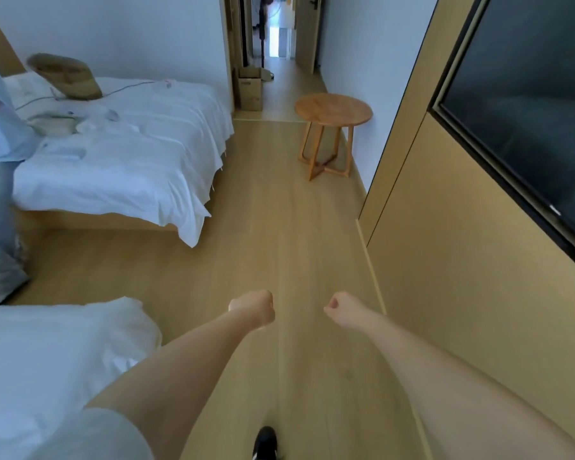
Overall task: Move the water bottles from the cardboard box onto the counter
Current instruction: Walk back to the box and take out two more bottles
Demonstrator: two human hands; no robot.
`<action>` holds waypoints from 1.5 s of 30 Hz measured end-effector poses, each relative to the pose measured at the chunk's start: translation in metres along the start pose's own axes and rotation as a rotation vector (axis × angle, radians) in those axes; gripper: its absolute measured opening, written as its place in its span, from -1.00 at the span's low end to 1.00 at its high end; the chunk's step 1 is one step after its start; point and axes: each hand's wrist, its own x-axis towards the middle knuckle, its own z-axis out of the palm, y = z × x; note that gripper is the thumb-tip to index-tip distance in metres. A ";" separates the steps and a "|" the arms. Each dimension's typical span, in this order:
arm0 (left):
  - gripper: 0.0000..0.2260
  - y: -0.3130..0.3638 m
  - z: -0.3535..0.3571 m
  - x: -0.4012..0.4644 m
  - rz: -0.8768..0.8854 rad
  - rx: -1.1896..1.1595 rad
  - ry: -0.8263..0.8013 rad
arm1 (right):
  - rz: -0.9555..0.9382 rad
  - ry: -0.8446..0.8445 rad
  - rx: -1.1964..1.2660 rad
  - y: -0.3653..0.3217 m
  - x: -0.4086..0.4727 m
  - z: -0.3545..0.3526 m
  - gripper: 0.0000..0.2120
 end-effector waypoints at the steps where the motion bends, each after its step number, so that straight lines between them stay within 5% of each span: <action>1: -0.69 0.000 -0.019 0.023 0.005 0.002 -0.001 | 0.010 0.014 0.009 -0.011 0.019 -0.012 -0.78; 17: -0.71 0.019 -0.201 0.380 0.004 -0.002 -0.110 | 0.016 -0.050 -0.061 -0.088 0.371 -0.206 -0.69; 21: -0.70 0.022 -0.270 0.467 0.023 0.048 -0.078 | -0.053 -0.060 -0.118 -0.131 0.461 -0.270 -0.79; 25: -0.76 0.016 -0.328 0.544 0.024 0.072 -0.051 | -0.113 -0.033 -0.110 -0.189 0.540 -0.326 -0.64; 39: -0.86 -0.039 -0.516 0.886 -0.052 -0.090 -0.004 | -0.154 -0.007 -0.225 -0.335 0.858 -0.489 -0.62; 45: -0.84 -0.006 -0.589 1.017 0.030 0.035 -0.071 | -0.152 0.018 -0.170 -0.371 0.973 -0.560 -0.64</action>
